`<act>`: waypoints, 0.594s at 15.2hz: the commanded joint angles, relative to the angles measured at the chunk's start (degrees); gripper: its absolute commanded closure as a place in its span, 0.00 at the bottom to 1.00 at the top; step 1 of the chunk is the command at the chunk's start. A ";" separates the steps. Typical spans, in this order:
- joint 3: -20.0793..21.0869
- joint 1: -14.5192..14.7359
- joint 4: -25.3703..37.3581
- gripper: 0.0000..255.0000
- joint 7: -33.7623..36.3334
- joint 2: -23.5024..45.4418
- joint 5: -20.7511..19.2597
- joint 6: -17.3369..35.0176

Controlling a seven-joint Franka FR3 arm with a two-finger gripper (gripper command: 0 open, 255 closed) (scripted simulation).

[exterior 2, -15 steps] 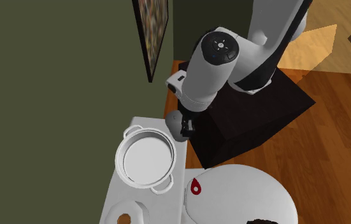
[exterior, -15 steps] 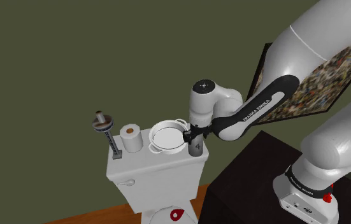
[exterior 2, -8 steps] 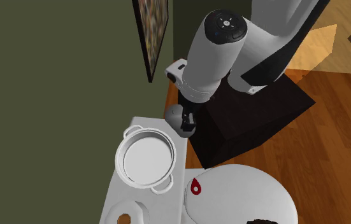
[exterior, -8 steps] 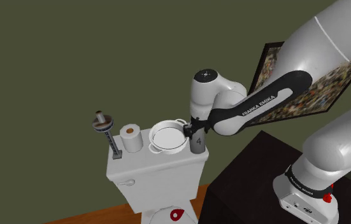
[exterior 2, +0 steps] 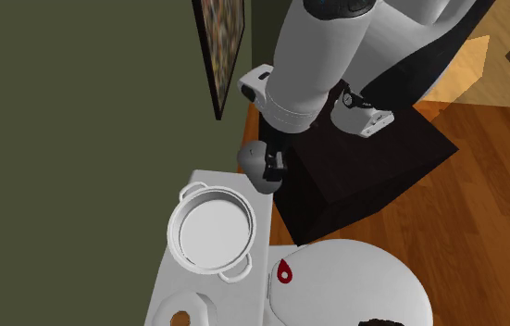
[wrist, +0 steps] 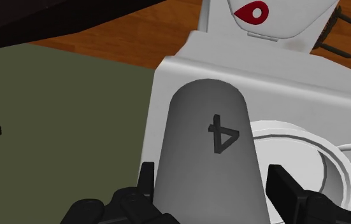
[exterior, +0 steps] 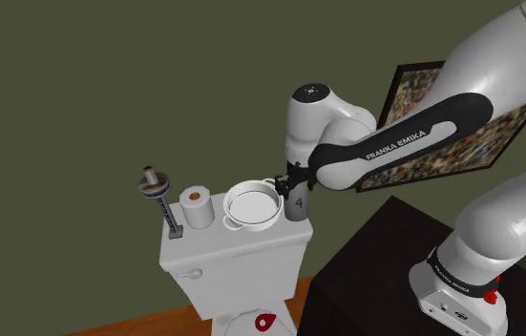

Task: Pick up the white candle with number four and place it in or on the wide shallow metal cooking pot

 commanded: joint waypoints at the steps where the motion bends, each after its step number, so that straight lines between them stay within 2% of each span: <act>1: -0.75 0.66 0.67 1.00 -0.98 -1.44 1.03 -1.92; 5: -1.95 1.51 1.90 1.00 -2.34 -3.56 2.24 -5.03; 9: 1.45 -3.01 11.84 1.00 2.25 5.67 -4.67 -7.07</act>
